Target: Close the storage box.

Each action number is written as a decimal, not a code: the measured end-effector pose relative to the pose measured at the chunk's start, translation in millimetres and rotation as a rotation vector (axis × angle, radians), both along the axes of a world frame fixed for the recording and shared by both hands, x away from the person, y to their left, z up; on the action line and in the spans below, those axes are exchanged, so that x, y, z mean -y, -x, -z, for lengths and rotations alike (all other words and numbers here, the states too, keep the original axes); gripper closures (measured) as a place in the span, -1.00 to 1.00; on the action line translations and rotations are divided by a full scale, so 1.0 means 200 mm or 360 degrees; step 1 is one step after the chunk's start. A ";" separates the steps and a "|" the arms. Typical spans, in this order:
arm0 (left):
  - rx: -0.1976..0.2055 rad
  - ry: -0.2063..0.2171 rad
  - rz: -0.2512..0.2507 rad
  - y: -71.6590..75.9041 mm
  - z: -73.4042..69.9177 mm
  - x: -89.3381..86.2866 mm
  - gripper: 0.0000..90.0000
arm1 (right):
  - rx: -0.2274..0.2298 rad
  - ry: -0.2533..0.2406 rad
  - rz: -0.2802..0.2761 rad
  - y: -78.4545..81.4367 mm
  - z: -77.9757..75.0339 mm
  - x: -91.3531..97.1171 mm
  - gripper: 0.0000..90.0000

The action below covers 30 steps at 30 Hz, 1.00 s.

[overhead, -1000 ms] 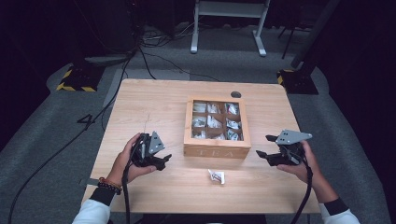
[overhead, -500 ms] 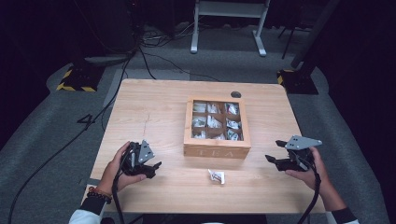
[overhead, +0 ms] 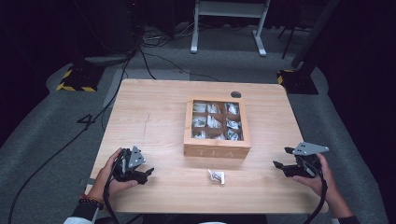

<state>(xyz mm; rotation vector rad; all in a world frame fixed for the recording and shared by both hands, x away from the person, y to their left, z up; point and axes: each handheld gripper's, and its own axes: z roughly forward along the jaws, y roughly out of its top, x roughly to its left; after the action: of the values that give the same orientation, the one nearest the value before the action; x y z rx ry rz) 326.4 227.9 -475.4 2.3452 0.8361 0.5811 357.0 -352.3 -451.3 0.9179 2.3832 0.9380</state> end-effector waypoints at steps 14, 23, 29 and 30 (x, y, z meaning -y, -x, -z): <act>-0.0074 0.0049 -0.0045 0.01 0.06 -0.10 -0.60 | -0.0081 -0.0032 0.0104 0.06 0.13 0.13 -0.53; -0.0118 0.0103 -0.0066 0.01 0.09 -0.15 -0.60 | -0.0124 -0.0119 0.0197 0.10 0.20 0.23 -0.57; -0.0172 0.0185 -0.0095 0.00 0.11 -0.21 -0.60 | -0.0140 -0.0186 0.0240 0.12 0.23 0.27 -0.57; -0.0172 0.0185 -0.0095 0.00 0.11 -0.21 -0.61 | -0.0140 -0.0186 0.0240 0.12 0.23 0.27 -0.57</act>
<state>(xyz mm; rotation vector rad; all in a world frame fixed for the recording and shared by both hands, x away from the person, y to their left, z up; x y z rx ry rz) 325.8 269.3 -498.0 2.2683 0.9657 0.4211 333.2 -407.1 -497.4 1.1881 2.3121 1.0051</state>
